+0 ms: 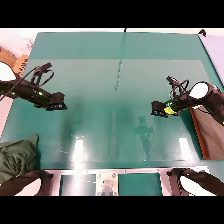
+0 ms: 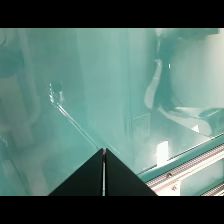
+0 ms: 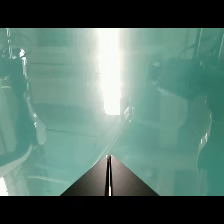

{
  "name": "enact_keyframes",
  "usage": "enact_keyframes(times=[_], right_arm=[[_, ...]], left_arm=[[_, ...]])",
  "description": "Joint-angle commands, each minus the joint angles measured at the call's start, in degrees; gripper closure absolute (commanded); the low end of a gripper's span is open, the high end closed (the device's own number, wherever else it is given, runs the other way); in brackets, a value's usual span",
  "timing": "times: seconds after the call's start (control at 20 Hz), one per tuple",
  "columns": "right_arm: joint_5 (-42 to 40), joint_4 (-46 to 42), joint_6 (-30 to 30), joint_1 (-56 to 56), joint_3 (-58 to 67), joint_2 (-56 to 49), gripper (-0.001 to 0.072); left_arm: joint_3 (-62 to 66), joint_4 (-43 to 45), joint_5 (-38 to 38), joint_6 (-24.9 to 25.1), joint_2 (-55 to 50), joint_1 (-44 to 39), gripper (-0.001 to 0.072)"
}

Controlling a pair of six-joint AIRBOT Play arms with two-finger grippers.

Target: Fold the shirts.

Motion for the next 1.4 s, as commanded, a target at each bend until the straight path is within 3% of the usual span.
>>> enact_keyframes(times=[0.0, 0.65, 1.05, 1.15, 1.35], right_arm=[[0.0, 0.0, 0.0, 0.1, 0.0, 0.0, 0.0697], [0.0, 0.0, 0.0, 0.1, 0.0, 0.0, 0.0697], [0.0, 0.0, 0.0, 0.1, 0.0, 0.0, 0.0697], [0.0, 0.0, 0.0, 0.1, 0.0, 0.0, 0.0697], [0.0, 0.0, 0.0, 0.1, 0.0, 0.0, 0.0697]], left_arm=[[0.0, 0.0, 0.0, 0.0, 0.0, 0.0, 0.0684], [0.0, 0.0, 0.2, 0.0, 0.0, 0.0, 0.0683], [0.0, -0.7, 18.4, 0.1, 0.0, 0.0, 0.0683], [0.0, 1.7, 20.1, 0.2, 0.0, 0.0, 0.0683], [0.1, 6.3, 20.7, 5.6, 0.0, 0.0, 0.0684]])
